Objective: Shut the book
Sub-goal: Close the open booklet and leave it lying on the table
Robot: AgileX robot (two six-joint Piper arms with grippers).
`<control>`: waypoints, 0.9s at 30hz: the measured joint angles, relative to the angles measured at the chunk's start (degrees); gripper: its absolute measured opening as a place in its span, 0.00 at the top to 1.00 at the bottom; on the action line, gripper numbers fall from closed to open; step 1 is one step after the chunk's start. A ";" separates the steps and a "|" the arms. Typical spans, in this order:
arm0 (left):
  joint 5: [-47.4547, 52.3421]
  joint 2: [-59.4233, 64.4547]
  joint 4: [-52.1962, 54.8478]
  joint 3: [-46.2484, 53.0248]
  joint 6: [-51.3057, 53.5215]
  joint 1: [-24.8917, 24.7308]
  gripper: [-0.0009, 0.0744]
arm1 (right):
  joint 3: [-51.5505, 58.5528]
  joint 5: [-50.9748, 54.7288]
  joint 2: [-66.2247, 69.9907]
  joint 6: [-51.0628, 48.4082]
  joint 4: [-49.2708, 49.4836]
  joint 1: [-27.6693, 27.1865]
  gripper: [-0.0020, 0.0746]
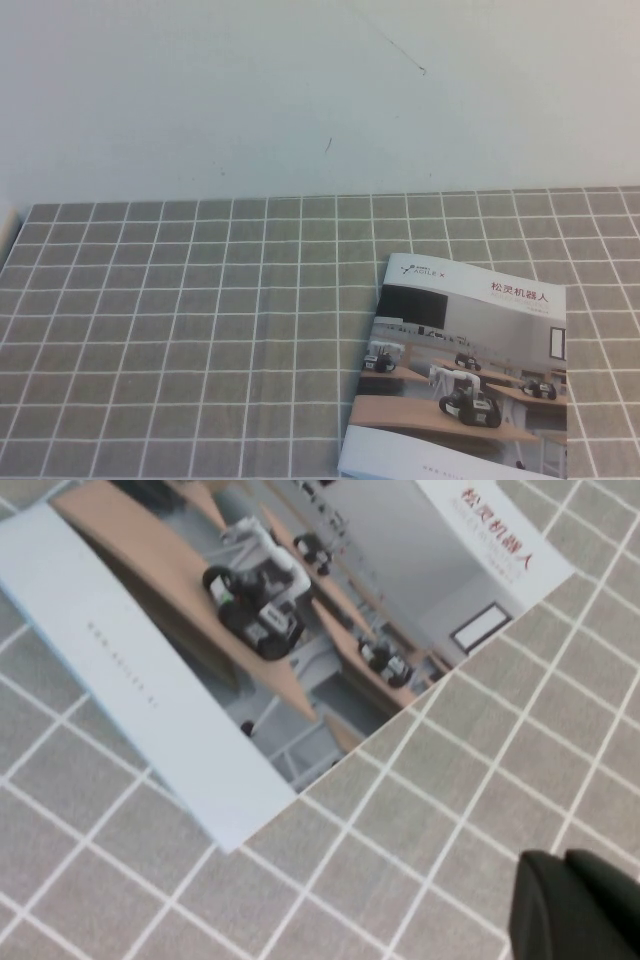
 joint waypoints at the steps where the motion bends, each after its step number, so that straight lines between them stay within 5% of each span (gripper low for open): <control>1: -0.31 0.00 0.00 1.12 -0.86 0.00 0.99 | 1.62 -0.25 -1.74 0.12 0.00 0.00 0.98; 10: -1.08 0.00 0.00 5.86 -2.23 0.00 0.99 | 9.78 -0.87 -15.68 5.01 0.00 0.00 0.98; 27: -1.27 0.00 -2.43 6.17 -3.50 0.00 0.99 | 10.07 0.31 -16.56 5.51 0.00 0.00 0.98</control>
